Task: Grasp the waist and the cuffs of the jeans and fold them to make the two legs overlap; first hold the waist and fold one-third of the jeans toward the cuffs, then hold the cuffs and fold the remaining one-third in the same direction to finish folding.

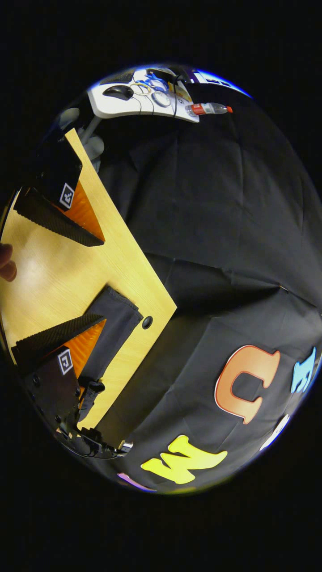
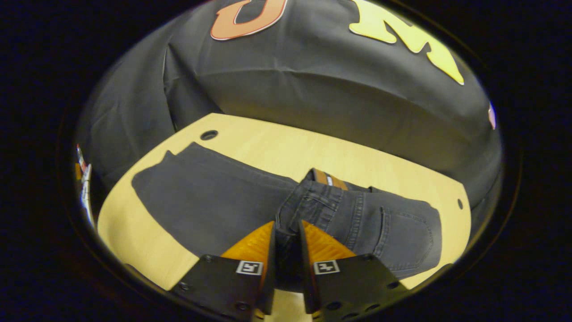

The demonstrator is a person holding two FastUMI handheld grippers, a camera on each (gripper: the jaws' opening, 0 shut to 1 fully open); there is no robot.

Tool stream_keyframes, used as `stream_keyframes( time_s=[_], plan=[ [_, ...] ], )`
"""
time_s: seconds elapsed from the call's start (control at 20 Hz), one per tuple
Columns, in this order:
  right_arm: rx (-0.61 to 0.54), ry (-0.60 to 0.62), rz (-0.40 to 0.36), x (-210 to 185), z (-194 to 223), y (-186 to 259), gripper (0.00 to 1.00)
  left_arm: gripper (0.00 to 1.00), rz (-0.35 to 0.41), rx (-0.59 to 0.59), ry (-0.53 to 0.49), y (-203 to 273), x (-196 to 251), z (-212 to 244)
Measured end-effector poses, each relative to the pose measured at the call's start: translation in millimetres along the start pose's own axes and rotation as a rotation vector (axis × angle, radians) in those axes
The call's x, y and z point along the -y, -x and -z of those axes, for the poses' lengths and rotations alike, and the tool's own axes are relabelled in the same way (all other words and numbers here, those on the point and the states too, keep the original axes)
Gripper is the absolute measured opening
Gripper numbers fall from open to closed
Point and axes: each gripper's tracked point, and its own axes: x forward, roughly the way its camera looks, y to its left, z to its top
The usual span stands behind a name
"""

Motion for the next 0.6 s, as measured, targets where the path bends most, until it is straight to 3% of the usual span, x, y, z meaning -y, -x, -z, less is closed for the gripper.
stream_keyframes(
  time_s=[0.05, 0.15, 0.2, 0.25, 0.3, 0.4, 0.6],
  plan=[
    [0.0, -0.004, -0.013, -1, -1, 2, 0.34, 0.98, 0.002, -0.011, 0.01, -5, 2, 2],
    [-0.012, -0.024, -0.057, -12, 3, 14, 0.66, 0.98, -0.006, -0.034, 0.029, -12, 4, 5],
    [-0.02, -0.032, -0.081, -16, 6, 25, 0.82, 0.85, -0.018, -0.045, 0.037, -17, 3, 8],
    [-0.014, -0.028, -0.104, -20, 6, 38, 0.86, 0.86, -0.047, -0.061, 0.037, -20, -2, 13],
    [-0.006, -0.017, -0.13, -23, 4, 54, 0.96, 0.98, -0.065, -0.09, 0.044, -25, -8, 21],
    [0.025, 0.021, -0.159, -20, 2, 91, 0.97, 0.98, -0.045, -0.171, 0.129, -38, -1, 39],
    [0.061, 0.082, -0.173, 9, 12, 159, 0.96, 0.98, 0.006, -0.315, 0.404, -69, 33, 58]
  ],
)
